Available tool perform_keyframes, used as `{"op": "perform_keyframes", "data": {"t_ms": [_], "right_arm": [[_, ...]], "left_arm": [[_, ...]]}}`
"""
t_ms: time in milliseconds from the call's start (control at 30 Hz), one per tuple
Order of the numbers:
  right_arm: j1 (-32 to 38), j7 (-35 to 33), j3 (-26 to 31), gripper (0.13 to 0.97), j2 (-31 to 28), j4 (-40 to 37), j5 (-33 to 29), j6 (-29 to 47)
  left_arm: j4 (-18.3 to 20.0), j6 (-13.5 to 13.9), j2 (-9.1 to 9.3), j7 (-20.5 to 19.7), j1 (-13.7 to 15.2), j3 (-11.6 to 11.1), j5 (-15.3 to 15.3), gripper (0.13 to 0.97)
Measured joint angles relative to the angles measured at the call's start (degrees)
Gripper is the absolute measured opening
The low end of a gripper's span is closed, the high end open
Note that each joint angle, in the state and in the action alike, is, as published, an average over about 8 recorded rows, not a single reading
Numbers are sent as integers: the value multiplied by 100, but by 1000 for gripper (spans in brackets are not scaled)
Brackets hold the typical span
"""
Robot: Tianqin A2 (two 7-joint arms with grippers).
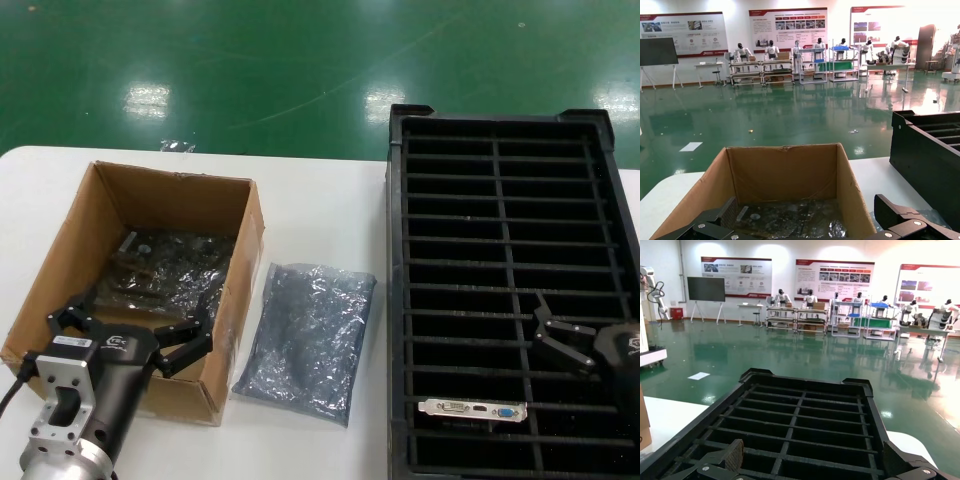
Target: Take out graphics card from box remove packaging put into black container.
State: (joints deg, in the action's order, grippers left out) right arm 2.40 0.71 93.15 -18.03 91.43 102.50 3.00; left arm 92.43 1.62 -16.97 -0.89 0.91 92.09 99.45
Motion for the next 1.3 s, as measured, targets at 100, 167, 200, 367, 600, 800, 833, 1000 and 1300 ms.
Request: {"op": "perform_keyframes", "data": {"t_ms": [100, 167, 200, 367, 600, 800, 833, 1000, 1300], "right_arm": [[0, 0, 0, 966, 0, 0, 0, 0], [0, 0, 0, 966, 0, 0, 0, 0], [0, 0, 0, 966, 0, 0, 0, 0], [0, 0, 0, 966, 0, 0, 0, 0], [0, 0, 0, 966, 0, 0, 0, 0], [0, 0, 0, 966, 0, 0, 0, 0], [0, 0, 0, 966, 0, 0, 0, 0], [0, 0, 0, 966, 0, 0, 0, 0], [0, 0, 0, 966, 0, 0, 0, 0]], "left_arm": [[0, 0, 0, 0, 0, 0, 0, 966], [0, 0, 0, 0, 0, 0, 0, 966], [0, 0, 0, 0, 0, 0, 0, 966], [0, 0, 0, 0, 0, 0, 0, 966], [0, 0, 0, 0, 0, 0, 0, 966], [0, 0, 0, 0, 0, 0, 0, 966], [0, 0, 0, 0, 0, 0, 0, 966], [0, 0, 0, 0, 0, 0, 0, 966], [0, 0, 0, 0, 0, 0, 0, 966]]}}
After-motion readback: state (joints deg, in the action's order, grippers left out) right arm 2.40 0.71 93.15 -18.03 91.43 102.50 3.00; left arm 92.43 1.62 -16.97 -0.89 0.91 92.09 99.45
